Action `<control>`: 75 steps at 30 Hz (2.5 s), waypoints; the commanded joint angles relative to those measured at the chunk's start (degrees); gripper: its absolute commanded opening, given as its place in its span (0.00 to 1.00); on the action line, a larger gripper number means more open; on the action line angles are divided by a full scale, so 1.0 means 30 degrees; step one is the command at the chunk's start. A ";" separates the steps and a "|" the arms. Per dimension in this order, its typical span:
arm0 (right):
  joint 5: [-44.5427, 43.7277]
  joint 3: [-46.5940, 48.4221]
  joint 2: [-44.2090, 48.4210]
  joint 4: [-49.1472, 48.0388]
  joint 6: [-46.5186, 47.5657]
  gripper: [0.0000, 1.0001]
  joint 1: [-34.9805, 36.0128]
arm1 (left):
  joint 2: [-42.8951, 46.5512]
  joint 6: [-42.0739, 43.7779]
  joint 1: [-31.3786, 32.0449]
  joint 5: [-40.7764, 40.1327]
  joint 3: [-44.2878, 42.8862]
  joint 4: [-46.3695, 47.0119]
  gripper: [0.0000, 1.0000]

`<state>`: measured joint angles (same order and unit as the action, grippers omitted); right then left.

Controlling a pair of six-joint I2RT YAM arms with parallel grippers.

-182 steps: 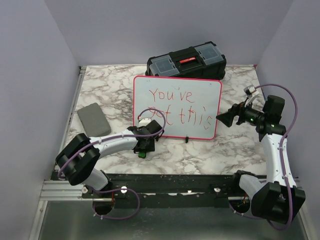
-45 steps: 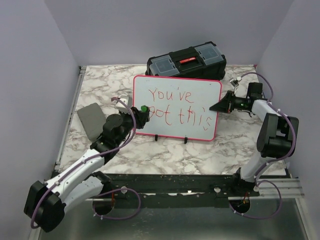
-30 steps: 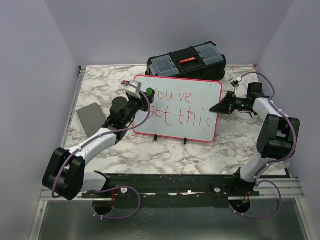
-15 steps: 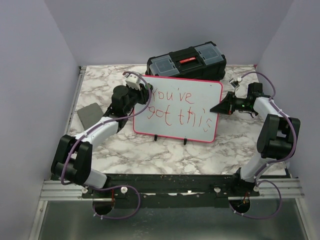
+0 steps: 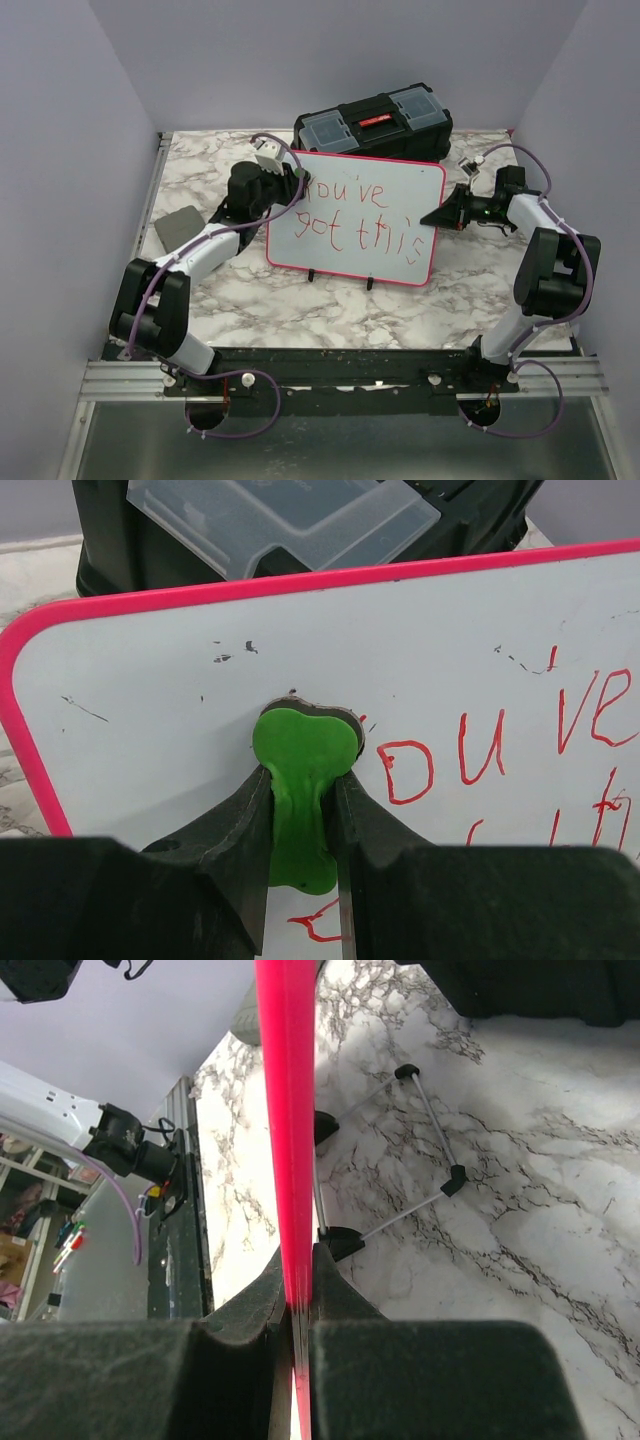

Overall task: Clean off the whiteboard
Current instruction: Hold the whiteboard at the center of the board, then erase the whiteboard at the whiteboard stand.

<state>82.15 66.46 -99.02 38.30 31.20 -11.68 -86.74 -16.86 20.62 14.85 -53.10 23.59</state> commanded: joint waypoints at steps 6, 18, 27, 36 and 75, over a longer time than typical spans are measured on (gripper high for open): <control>0.0008 0.0852 -0.0601 0.0809 0.1694 0.01 -0.0004 | -0.0648 0.0772 0.1000 -0.2226 -0.2135 -0.4590 0.00; 0.0422 0.3085 -0.2359 0.7409 0.7704 0.01 -0.0003 | -0.1155 0.1519 0.1065 -0.6005 -0.4531 -0.7836 0.00; -0.1614 0.0214 0.0194 -0.1439 0.0084 0.01 -0.0010 | -0.1927 0.1314 0.1670 -0.5306 -0.4542 -0.8289 0.00; -0.2860 -0.2732 0.2959 -0.8241 -0.5122 0.01 0.0013 | -0.2498 0.1469 0.2117 -0.6294 -0.5495 -0.9473 0.00; -0.2473 -0.2172 0.2217 -0.6704 -0.3894 0.01 0.0025 | -0.2250 -0.0239 0.2927 -0.8723 -0.4795 -1.0242 0.00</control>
<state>77.36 58.04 -91.85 22.11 15.11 -11.51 -92.79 -16.86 28.49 -9.43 -69.04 -2.63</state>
